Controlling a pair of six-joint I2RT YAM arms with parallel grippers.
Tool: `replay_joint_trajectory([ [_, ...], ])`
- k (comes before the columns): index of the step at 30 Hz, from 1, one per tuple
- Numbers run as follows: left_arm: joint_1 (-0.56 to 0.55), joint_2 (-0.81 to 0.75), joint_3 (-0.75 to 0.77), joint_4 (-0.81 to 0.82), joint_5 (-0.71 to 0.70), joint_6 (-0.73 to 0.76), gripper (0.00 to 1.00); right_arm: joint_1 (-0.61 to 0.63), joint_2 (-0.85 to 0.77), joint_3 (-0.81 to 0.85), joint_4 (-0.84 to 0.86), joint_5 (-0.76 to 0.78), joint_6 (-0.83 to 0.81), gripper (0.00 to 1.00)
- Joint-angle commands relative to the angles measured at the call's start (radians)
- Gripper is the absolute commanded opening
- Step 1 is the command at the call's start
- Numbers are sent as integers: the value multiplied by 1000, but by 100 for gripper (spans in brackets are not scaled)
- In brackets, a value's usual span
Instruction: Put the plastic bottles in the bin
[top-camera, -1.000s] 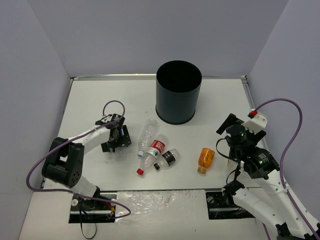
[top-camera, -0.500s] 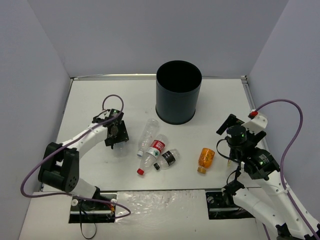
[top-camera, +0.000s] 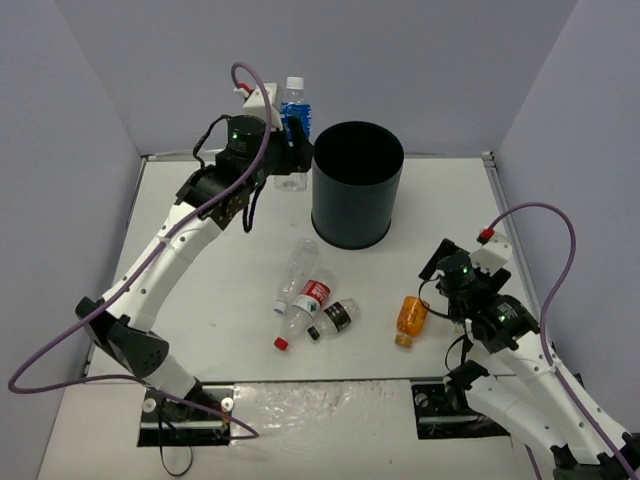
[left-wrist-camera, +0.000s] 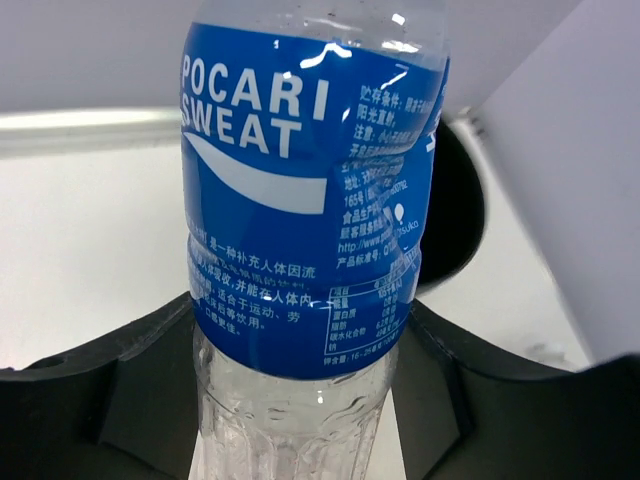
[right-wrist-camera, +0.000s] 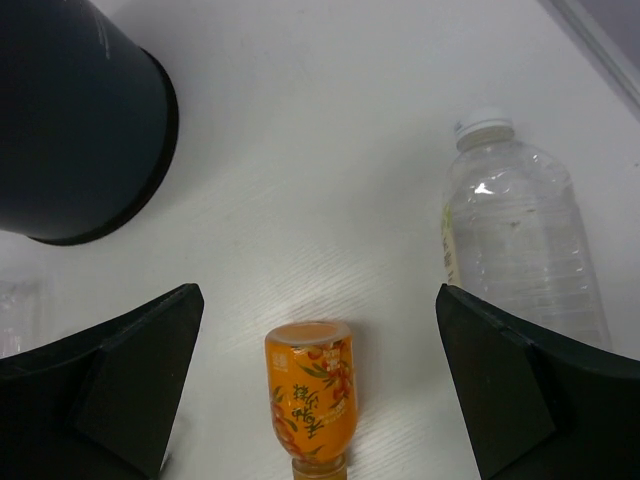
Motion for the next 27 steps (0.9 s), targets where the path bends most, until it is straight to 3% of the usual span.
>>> replay_joint_trajectory([
  [1,-48,234,297,91,108,124,31,-1,18,-35,23,-87,74,100],
  [5,-94,357,485,162,51,165,33,0,-3,-71,23,-144,108,100],
  [8,-110,548,685,153,-14,189,33,-1,-29,-93,23,-187,127,100],
  [9,-109,600,787,137,-16,189,35,0,-35,-96,23,-194,125,100],
  [13,-111,759,963,102,-7,195,46,0,-33,-108,25,-215,128,100],
  [14,-111,756,955,105,0,186,49,0,-24,-111,24,-215,128,100],
  [17,-116,699,840,186,17,168,77,-1,10,-117,29,-207,139,100],
  [20,-116,628,741,230,26,166,94,0,57,-118,45,-197,142,100],
  [27,-117,538,784,118,25,176,97,1,107,-155,143,-250,127,100],
])
